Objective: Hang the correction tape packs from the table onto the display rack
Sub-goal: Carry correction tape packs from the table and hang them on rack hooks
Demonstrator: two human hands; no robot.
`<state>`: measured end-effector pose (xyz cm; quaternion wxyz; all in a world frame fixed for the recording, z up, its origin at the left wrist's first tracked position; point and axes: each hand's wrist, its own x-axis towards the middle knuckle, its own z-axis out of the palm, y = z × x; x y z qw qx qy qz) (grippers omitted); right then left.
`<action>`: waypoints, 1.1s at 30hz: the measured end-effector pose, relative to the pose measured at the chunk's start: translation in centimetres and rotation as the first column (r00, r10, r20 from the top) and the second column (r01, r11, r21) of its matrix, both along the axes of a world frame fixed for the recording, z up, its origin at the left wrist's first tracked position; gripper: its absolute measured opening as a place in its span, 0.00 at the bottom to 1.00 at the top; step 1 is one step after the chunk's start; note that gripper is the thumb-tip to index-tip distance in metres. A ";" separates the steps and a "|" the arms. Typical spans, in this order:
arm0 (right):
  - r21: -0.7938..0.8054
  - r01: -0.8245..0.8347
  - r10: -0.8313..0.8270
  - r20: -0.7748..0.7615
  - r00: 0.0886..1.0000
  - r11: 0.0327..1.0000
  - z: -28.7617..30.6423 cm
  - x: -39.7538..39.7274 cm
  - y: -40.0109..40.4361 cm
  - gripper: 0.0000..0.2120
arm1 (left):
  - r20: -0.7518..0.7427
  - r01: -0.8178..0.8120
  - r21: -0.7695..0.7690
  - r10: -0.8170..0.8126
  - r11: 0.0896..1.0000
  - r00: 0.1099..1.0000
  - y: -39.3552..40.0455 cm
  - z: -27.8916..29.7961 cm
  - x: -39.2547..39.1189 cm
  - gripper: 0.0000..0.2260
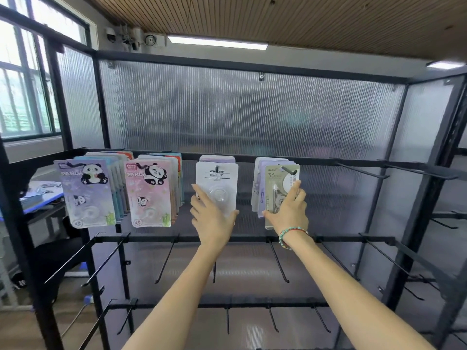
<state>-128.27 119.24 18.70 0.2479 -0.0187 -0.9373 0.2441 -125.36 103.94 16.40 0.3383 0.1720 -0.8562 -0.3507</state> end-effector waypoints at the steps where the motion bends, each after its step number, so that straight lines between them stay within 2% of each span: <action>1: 0.003 0.002 -0.002 -0.002 1.000 1.000 0.0 -0.1 0.0 0.57 | 0.000 -0.003 -0.003 0.003 1.000 1.000 0.0 0.0 0.0 0.57; 8: 0.048 0.000 0.000 0.013 1.000 0.999 0.3 -0.2 0.0 0.57 | 0.071 0.001 -0.038 0.002 0.999 0.997 -0.7 0.6 0.0 0.57; 15: -0.003 -0.058 0.058 0.049 0.997 0.998 -0.4 1.6 1.3 0.58 | 0.119 0.002 -0.028 0.002 1.000 0.993 -0.8 0.5 1.3 0.61; 22: 0.079 -0.190 0.186 0.053 0.981 0.979 -2.2 5.3 2.0 0.42 | 0.024 0.030 -0.158 -0.026 0.987 0.999 -0.3 -0.8 6.2 0.43; 26: 0.047 -0.382 0.380 0.048 0.924 0.923 -3.1 7.5 -0.9 0.37 | 0.048 0.016 -0.208 -0.006 0.978 0.999 -1.7 -2.1 10.2 0.39; 30: -0.020 -0.556 0.555 0.098 0.826 0.831 -4.8 10.6 -6.3 0.35 | 0.133 -0.079 -0.375 0.138 0.923 0.981 -5.4 -3.7 14.6 0.37; 33: -0.026 -0.643 0.641 0.129 0.757 0.765 -5.9 13.4 -11.0 0.34 | 0.199 -0.146 -0.420 0.248 0.896 0.948 -9.1 -4.5 18.8 0.37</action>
